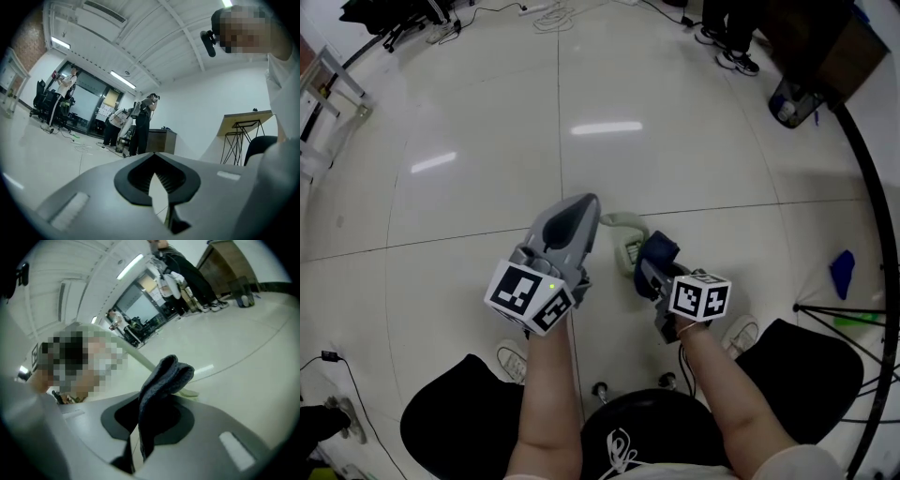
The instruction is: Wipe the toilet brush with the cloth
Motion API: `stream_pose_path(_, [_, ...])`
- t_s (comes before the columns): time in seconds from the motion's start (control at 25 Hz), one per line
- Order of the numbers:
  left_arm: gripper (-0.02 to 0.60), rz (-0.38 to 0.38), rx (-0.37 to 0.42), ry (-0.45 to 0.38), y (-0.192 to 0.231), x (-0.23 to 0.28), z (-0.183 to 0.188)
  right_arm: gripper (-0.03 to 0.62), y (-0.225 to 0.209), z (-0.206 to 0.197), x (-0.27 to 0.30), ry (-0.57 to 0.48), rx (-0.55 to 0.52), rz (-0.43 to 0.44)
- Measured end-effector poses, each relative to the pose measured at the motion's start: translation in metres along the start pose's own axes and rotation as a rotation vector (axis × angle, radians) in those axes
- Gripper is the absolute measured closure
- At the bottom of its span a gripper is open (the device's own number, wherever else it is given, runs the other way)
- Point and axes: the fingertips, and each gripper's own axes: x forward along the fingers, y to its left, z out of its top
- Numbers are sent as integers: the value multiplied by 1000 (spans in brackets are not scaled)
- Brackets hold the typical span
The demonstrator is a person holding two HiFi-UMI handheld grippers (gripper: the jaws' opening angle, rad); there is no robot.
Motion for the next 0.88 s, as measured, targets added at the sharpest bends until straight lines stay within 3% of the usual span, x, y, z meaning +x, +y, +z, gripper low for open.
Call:
stream_pose_path(0.2, [575, -50, -8, 36, -7, 2, -2, 533, 104, 7, 0, 87, -233, 186])
stream_pose_path(0.36, [575, -66, -18, 67, -8, 5, -11, 533, 146, 38, -4, 38, -497, 193])
stream_pose_path(0.44, [575, -68, -33, 61, -9, 5, -12, 531, 154, 50, -3, 11, -532, 194])
stream_pose_path(0.6, [575, -79, -33, 64, -13, 6, -8, 531, 148, 66, 1, -39, -400, 191])
stream_pose_path(0.88, [575, -78, -11, 73, -15, 5, -8, 531, 82, 61, 9, -80, -75, 84])
